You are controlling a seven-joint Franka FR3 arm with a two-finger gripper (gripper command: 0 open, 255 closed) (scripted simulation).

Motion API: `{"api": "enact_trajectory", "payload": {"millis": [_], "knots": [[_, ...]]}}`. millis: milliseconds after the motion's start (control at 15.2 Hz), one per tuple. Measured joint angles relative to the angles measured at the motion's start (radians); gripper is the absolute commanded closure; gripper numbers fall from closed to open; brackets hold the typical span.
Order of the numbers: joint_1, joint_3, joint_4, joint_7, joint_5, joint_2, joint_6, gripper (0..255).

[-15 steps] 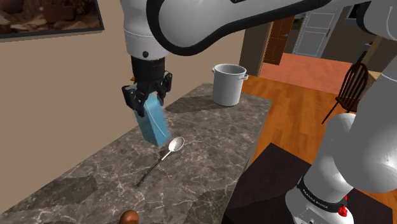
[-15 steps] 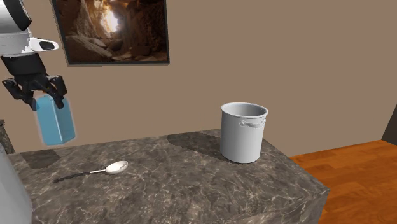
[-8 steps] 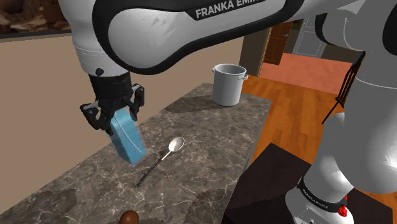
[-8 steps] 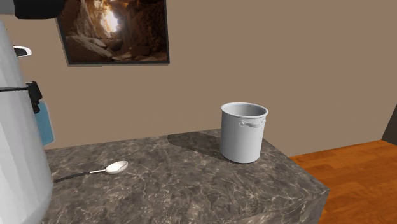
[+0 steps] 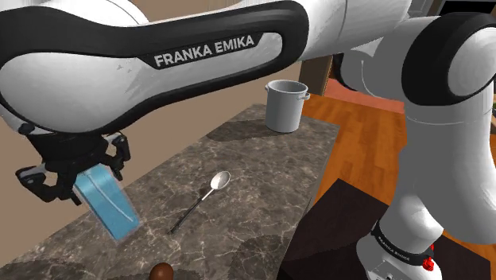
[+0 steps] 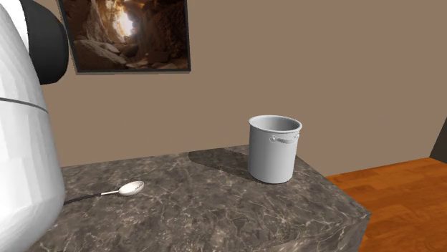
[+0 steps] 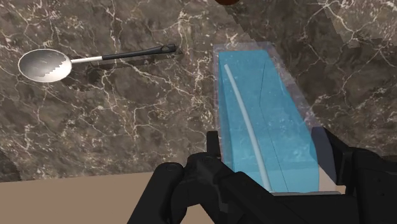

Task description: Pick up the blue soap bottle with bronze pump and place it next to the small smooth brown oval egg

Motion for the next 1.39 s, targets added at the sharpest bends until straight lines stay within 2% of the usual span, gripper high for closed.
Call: {"api": "enact_trajectory", "payload": {"millis": [264, 330, 1386], "knots": [[0.112, -0.018, 0.291, 0.023, -0.054, 0.194, -0.105, 255], [0.125, -0.022, 0.322, 0.026, -0.059, 0.218, -0.111, 255], [0.094, -0.027, 0.119, 0.078, -0.075, 0.223, 0.086, 255]]}}
